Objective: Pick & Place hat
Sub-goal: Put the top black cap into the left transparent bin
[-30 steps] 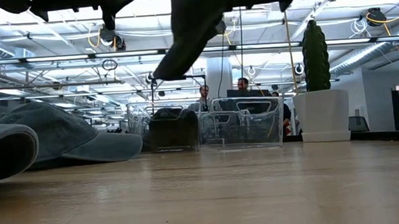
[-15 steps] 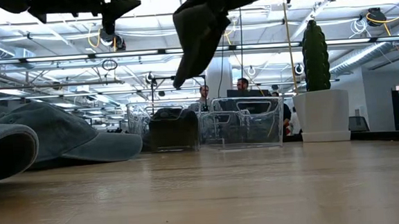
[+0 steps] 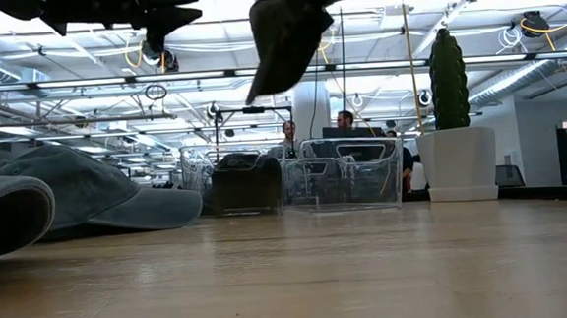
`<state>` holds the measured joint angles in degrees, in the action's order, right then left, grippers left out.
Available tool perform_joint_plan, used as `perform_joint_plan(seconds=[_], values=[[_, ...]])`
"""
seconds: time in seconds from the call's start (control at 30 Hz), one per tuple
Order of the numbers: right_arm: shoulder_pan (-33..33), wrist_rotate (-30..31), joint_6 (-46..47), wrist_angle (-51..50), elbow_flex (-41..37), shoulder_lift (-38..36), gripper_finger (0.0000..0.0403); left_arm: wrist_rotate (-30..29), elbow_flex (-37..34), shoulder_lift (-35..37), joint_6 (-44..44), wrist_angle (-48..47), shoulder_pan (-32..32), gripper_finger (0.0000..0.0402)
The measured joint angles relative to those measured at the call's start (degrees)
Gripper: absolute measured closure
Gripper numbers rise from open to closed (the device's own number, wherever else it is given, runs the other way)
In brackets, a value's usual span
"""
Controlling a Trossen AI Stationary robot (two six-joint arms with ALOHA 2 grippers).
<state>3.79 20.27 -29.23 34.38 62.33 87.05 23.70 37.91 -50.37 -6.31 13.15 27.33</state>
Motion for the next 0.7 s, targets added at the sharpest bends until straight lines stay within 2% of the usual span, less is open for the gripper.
perform_joint_plan(seconds=[0.13,0.3,0.53,0.7], values=[[0.0,0.7,-1.6,5.7,0.0,0.0,0.0403,-7.0,0.0,-1.9,3.8,-0.1,-1.5,0.0229],[1.3,0.7,-3.2,8.2,0.0,0.0,0.0403,-22.8,0.0,-5.6,14.7,-0.8,-5.3,0.0197],[4.5,0.5,0.5,8.0,0.0,0.0,0.0403,-40.8,0.0,-9.3,27.4,-2.7,-12.9,0.0128],[6.5,-3.2,4.7,7.8,0.0,0.0,0.0403,-50.6,0.0,-12.1,35.2,-2.1,-17.8,0.0107]])
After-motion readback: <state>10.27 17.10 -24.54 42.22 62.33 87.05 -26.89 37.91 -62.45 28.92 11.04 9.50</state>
